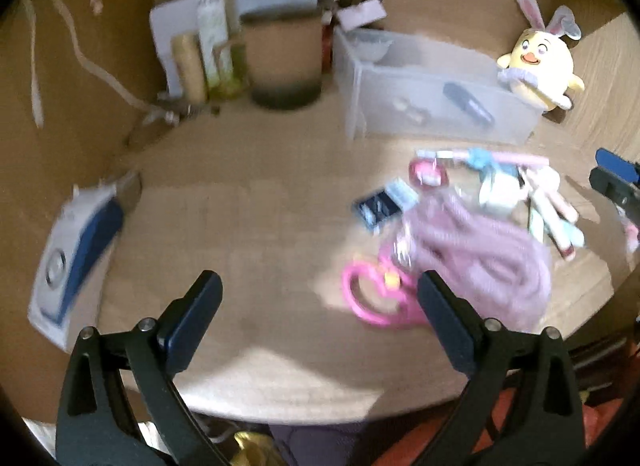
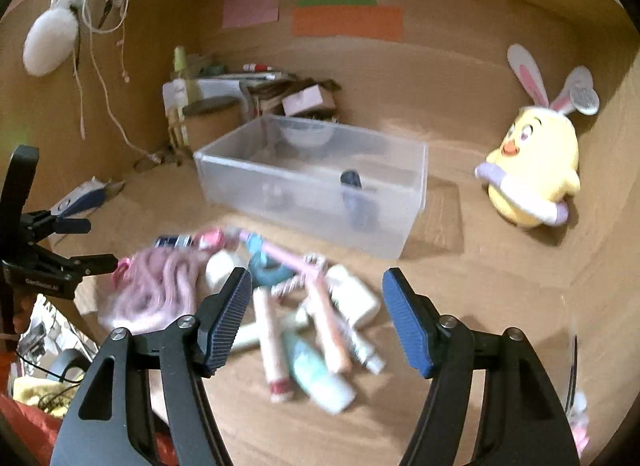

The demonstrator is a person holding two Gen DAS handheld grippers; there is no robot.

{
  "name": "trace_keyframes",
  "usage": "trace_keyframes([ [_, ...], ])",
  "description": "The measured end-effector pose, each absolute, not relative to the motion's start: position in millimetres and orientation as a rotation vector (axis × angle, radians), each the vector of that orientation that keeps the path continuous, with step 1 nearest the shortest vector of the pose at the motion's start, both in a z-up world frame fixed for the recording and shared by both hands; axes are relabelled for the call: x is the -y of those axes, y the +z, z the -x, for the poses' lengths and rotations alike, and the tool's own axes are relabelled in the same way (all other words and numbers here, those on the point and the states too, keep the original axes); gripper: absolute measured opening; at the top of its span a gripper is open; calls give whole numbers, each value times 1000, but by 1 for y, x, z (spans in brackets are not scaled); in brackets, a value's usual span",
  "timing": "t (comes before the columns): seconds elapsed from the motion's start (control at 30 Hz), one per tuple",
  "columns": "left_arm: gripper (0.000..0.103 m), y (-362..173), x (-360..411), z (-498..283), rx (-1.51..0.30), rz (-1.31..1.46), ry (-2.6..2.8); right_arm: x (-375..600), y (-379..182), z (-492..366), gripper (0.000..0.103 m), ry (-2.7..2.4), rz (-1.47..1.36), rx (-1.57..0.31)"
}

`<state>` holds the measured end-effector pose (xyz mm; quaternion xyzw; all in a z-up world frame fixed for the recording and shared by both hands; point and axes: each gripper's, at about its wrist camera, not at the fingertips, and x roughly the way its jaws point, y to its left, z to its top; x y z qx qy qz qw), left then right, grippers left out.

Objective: Organize objects
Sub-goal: 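Grasp the pink scissors with the left tool while the right tool grasps a lipstick tube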

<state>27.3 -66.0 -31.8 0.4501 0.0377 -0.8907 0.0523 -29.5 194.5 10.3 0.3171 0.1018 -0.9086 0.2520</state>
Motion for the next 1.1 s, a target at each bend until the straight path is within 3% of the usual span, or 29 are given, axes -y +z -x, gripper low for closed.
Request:
trace_keyframes([
  [0.4,99,-50,19,-23,-52,-1459,-2766,-198,-23,8,63,-2408,-947,-217],
  [0.7,98,-55,50,-33,-63,-1400,-2715,-185,-36,13,37,-2393,-966,-278],
  [1.0,73,-53,50,-24,-59,-1346,-2757,-181,-43,20,30,-2405,-992,-290],
  [1.1,56,-52,45,-22,-45,-1321,-2793,-179,-43,22,29,-2424,-988,-307],
])
